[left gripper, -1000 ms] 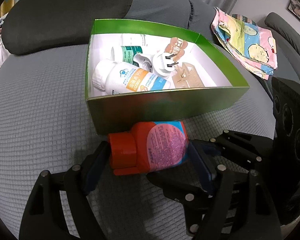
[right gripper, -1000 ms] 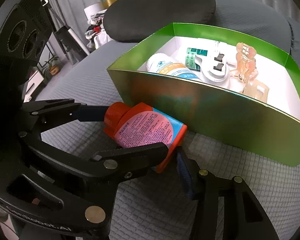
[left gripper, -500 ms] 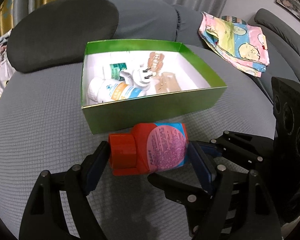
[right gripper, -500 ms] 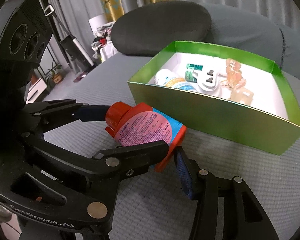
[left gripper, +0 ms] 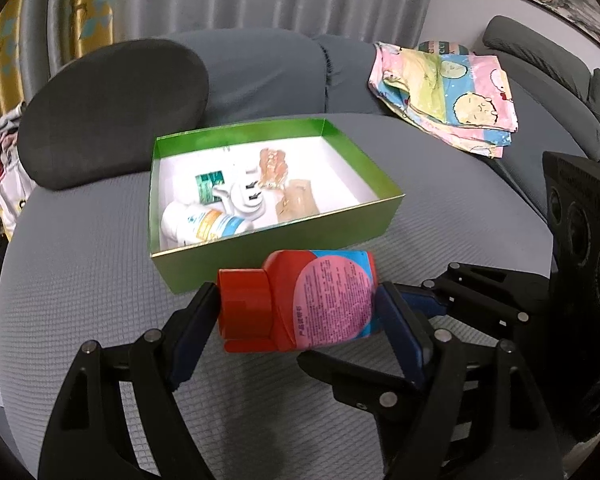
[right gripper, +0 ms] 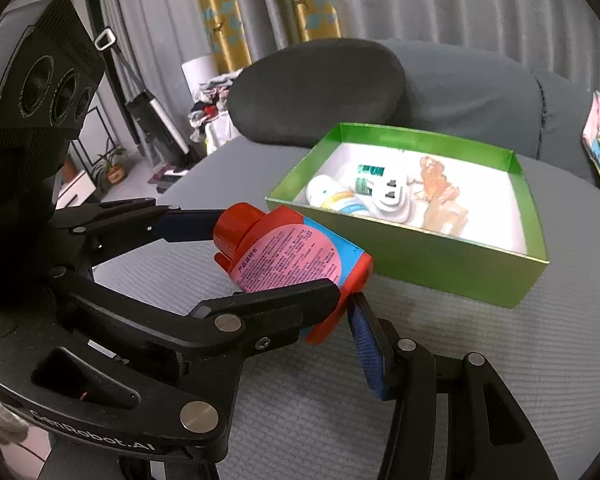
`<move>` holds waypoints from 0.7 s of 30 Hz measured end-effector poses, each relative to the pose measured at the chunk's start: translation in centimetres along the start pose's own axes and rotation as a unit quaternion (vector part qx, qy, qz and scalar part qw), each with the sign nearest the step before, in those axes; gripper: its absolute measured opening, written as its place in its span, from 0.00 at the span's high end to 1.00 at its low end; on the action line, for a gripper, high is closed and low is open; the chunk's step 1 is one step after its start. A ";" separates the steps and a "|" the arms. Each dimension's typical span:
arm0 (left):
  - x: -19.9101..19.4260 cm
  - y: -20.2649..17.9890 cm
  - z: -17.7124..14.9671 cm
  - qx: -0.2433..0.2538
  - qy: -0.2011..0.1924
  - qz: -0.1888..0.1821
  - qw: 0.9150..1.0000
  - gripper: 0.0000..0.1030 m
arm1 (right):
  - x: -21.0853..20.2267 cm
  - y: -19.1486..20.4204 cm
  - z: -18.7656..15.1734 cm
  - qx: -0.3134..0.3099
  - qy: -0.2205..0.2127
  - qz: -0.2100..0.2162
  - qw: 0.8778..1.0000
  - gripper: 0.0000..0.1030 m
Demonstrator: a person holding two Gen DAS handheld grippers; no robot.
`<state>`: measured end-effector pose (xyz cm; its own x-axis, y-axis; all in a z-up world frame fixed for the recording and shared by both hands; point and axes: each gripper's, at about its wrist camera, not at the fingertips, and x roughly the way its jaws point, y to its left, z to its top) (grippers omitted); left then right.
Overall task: Organize rigid objects
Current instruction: 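Lift the red-capped bottle with the right tool and carry it over the box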
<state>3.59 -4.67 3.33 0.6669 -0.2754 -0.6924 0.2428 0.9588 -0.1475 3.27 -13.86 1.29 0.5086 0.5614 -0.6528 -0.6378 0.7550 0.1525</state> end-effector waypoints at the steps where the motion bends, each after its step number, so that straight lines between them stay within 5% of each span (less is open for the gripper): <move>1: -0.2 -0.2 0.1 0.002 -0.002 0.000 1.000 0.23 | -0.4 -0.1 0.1 0.001 -0.004 -0.001 1.000 0.48; 21: -0.7 -2.7 6.3 0.034 -0.033 -0.004 0.999 0.23 | -3.9 -3.2 4.1 0.007 -0.054 -0.019 0.998 0.48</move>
<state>6.87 -7.54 8.69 0.7094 -0.2901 -0.6423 0.2942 0.9500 -0.1042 5.63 -17.07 6.39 0.5923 0.5645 -0.5749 -0.6087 0.7810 0.1397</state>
